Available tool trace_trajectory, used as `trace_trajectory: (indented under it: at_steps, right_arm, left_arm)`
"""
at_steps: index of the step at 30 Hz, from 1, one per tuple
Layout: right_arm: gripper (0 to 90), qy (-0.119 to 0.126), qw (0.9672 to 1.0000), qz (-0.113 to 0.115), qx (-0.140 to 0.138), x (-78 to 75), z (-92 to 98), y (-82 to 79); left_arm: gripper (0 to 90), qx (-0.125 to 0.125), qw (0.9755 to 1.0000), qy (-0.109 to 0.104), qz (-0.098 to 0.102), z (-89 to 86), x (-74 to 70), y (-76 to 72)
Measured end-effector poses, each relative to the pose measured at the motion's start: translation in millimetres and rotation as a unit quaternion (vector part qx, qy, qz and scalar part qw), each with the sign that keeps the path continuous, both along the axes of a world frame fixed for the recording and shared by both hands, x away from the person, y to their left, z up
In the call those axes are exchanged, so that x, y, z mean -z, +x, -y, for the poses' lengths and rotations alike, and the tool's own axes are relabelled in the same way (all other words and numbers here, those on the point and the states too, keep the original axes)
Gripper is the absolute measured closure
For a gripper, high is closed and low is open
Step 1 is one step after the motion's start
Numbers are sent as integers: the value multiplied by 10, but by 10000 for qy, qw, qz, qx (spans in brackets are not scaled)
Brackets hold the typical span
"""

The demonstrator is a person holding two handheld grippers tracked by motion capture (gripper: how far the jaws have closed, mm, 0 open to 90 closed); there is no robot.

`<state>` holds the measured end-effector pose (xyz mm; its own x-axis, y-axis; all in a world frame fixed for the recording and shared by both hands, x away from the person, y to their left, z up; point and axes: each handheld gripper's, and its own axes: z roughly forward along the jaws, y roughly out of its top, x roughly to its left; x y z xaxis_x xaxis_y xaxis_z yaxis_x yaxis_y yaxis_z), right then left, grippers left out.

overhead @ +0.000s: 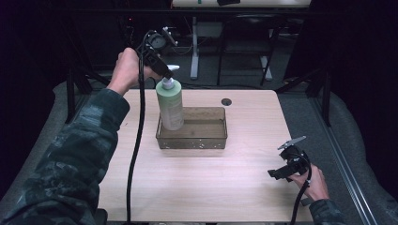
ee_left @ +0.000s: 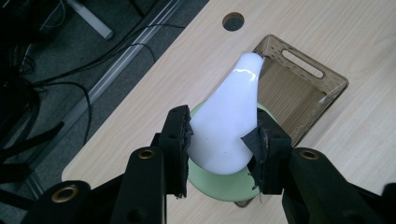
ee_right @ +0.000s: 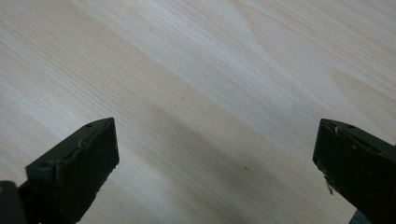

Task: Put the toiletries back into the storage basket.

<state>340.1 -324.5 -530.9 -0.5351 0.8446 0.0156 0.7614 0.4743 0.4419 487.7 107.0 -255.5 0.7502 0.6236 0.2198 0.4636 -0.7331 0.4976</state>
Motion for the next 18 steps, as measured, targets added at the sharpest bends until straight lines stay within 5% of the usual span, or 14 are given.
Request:
trace_trajectory:
  at_steps: [18]
  right_arm:
    - [0, -22, 10000, 2, -60, 6, -12, 1]
  left_arm:
    - [624, 29, 10000, -17, -79, 30, 207, 40]
